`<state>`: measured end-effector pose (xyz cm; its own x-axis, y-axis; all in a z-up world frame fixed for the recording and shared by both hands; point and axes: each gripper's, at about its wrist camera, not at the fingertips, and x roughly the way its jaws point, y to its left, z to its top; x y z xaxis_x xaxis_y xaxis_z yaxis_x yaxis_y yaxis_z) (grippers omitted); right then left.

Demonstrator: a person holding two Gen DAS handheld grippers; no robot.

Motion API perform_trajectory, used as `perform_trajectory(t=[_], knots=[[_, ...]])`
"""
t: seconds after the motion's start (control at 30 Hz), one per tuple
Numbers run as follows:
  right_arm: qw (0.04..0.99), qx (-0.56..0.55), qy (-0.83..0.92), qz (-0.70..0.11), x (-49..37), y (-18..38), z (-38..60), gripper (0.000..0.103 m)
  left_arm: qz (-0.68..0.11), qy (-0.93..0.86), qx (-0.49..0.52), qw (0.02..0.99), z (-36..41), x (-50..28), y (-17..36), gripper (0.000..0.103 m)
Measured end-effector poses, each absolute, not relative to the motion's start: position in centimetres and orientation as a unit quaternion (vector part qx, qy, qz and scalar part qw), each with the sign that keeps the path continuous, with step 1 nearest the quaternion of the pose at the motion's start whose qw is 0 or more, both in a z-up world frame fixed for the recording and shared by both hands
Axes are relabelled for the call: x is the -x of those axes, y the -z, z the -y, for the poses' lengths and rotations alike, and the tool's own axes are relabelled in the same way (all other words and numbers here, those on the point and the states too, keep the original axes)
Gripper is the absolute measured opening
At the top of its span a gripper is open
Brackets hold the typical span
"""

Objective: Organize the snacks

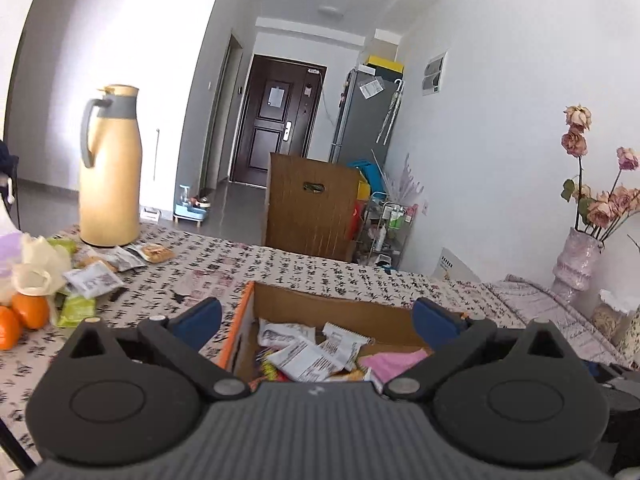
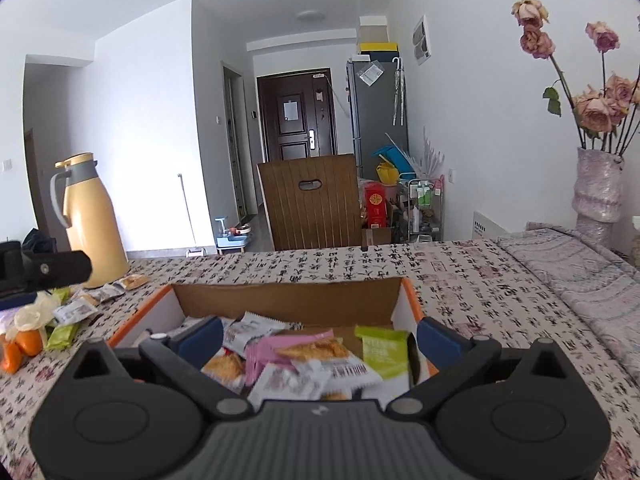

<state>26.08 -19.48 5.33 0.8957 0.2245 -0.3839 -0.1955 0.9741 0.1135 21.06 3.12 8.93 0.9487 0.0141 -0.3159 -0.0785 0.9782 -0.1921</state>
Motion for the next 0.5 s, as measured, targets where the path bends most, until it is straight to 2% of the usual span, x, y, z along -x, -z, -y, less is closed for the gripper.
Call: perform_trajectory(t=[0.5], knots=[[0.968, -0.021, -0.122, -0.216, -14.0, -4.0, 20.9, 0.103, -0.186, -0.050, 0.056, 0.980, -2.9, -9.6, -6.1, 0.103]])
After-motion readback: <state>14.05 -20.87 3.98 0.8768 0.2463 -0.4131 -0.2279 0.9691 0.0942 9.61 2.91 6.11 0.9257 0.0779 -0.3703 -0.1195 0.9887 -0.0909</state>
